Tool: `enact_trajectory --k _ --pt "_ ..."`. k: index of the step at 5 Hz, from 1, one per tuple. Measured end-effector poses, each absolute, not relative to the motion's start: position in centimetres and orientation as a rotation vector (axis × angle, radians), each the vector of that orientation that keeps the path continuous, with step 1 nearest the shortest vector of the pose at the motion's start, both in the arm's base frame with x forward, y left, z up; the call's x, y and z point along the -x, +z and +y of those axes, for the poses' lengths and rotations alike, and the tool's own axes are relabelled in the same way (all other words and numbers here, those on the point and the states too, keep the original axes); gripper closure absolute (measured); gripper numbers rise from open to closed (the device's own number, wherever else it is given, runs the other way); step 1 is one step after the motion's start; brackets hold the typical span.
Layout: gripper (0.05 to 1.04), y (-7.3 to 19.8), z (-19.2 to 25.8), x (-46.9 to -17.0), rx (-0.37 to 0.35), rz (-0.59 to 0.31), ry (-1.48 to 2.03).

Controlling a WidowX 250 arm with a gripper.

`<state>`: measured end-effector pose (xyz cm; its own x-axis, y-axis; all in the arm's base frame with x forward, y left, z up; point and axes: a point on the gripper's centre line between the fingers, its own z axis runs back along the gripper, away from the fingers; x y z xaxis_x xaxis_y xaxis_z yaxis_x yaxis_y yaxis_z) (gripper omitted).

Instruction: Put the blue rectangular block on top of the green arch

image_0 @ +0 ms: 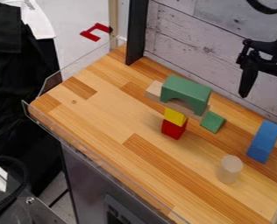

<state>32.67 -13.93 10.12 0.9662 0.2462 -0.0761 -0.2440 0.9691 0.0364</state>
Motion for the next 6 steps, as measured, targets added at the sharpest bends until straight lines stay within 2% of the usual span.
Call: enact_trajectory --k 1,3,6 --pt "0.084 8.4 -13.8 -32.3 -0.052 0.128 0.250" --pt "0.084 6.0 -14.0 -32.5 -0.011 0.158 0.196" --pt "0.085 0.8 -14.8 -32.1 0.027 0.234 0.157"
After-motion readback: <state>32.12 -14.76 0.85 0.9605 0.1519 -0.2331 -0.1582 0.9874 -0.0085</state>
